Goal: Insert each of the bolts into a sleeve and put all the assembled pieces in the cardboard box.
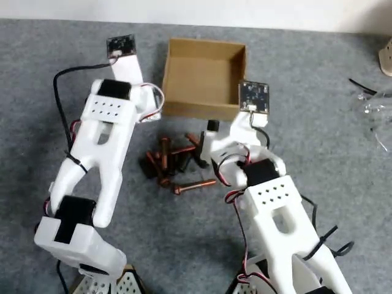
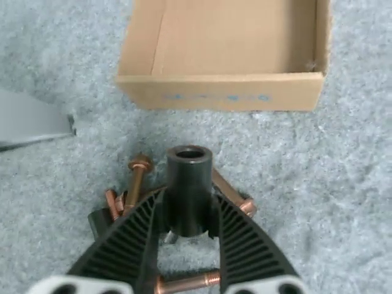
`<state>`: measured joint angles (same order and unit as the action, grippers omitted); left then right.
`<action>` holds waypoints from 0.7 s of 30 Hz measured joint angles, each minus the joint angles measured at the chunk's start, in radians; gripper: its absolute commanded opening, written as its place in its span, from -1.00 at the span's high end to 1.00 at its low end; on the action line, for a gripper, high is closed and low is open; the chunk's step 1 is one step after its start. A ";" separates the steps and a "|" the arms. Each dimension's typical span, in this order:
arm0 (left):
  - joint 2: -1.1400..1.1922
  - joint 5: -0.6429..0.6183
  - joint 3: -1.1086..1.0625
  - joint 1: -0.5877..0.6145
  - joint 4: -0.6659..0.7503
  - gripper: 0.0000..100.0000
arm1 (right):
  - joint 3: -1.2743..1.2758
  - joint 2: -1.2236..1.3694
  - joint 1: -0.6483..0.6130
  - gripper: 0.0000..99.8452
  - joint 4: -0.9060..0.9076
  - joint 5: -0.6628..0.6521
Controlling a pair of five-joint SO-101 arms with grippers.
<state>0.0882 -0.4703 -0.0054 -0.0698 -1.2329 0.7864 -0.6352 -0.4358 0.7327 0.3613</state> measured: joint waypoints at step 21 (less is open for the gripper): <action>0.356 -0.002 0.121 -0.060 -0.029 0.71 | 0.052 -0.002 0.026 0.99 -0.095 -0.023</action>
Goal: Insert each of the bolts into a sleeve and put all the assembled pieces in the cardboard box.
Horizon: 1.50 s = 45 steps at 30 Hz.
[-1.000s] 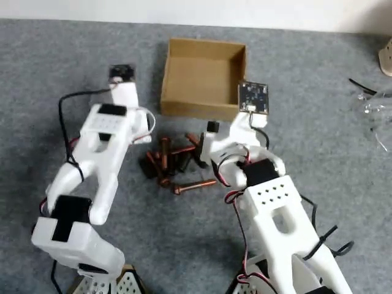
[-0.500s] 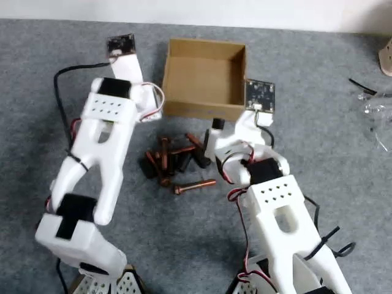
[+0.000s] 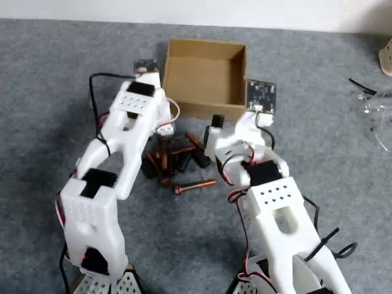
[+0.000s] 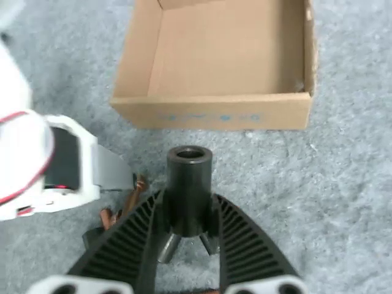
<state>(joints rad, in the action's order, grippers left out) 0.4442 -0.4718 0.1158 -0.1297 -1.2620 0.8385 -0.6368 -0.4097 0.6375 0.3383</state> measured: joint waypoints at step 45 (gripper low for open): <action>0.172 -0.025 0.109 -0.035 -0.130 0.74 | 0.017 0.002 0.000 0.99 -0.015 -0.018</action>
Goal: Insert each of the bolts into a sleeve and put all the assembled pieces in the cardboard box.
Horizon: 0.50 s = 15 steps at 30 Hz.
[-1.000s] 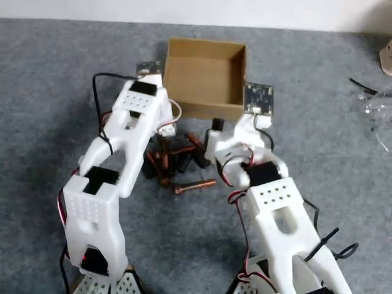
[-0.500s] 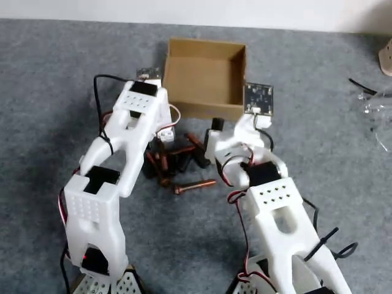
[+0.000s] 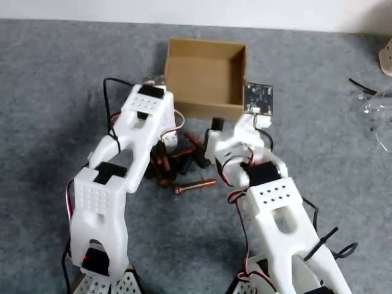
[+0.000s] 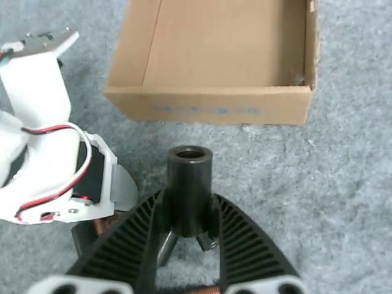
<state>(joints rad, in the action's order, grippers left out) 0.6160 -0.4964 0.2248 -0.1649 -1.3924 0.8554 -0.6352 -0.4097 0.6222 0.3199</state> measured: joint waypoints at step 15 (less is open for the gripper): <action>0.015 -0.023 0.077 0.006 -0.055 0.99 | 0.055 0.000 -0.002 0.99 -0.072 -0.002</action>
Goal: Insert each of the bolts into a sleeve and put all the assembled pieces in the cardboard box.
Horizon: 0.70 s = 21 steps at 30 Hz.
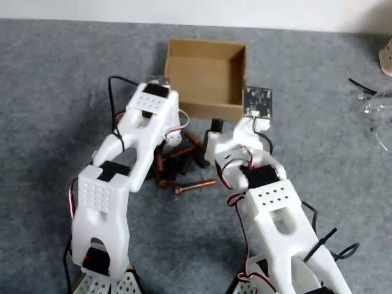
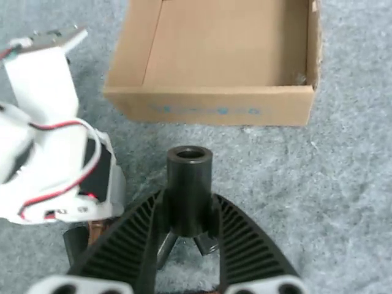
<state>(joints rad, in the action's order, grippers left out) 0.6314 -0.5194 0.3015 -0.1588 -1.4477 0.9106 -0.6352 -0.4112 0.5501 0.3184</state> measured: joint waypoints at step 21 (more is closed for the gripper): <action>-0.006 0.112 0.140 0.201 -0.120 0.99 | 0.012 0.000 -0.009 0.99 -0.043 -0.002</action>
<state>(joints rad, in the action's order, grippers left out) 0.6252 -0.4074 0.4411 0.0422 -1.5673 0.9229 -0.6352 -0.4204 0.5071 0.3168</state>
